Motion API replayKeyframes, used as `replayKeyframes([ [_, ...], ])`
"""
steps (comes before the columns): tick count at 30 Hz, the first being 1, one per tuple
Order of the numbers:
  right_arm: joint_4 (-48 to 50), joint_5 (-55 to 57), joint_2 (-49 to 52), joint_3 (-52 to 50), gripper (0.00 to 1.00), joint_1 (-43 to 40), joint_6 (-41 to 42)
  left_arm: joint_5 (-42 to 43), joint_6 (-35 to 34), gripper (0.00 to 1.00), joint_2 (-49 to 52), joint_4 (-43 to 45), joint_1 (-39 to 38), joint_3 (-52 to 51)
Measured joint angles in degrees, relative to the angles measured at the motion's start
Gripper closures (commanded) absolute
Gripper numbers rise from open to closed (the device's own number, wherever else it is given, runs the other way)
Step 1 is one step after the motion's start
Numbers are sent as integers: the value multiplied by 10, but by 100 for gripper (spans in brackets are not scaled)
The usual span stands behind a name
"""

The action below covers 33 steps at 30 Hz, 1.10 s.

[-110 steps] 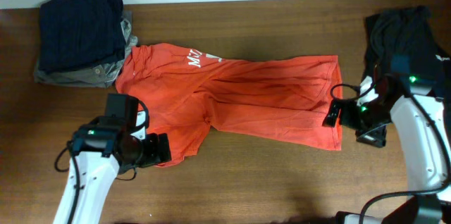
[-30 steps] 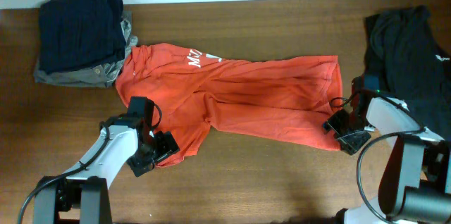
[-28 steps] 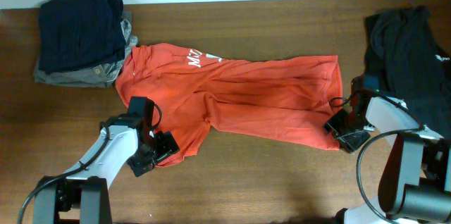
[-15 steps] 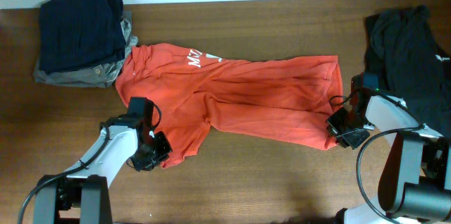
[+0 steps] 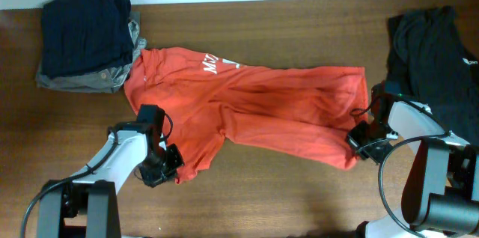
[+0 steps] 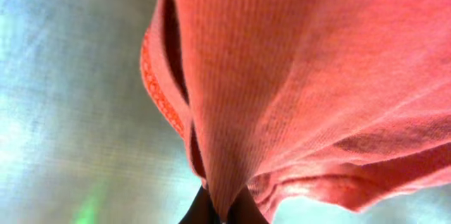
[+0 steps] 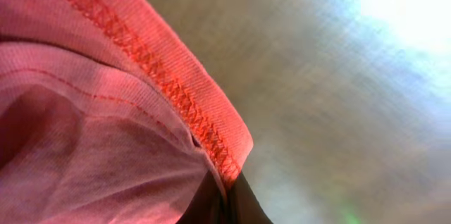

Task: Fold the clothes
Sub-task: 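Lift the near edge and fold it toward the far edge with both grippers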

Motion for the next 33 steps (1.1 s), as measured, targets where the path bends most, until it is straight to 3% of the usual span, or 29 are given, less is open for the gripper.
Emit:
replayKeyframes([
  [8,-61,55,-64,26,95,0,0,-14,0,99,-59,-84,0,37],
  [16,-49,63,-99,59,96,0,-7,-33,0,99,-129,-88,-1,83],
  [22,-19,64,-99,62,96,0,-11,-38,0,99,-131,-23,-1,144],
  [33,54,65,-99,62,96,0,-15,-40,-2,99,-116,155,-1,149],
])
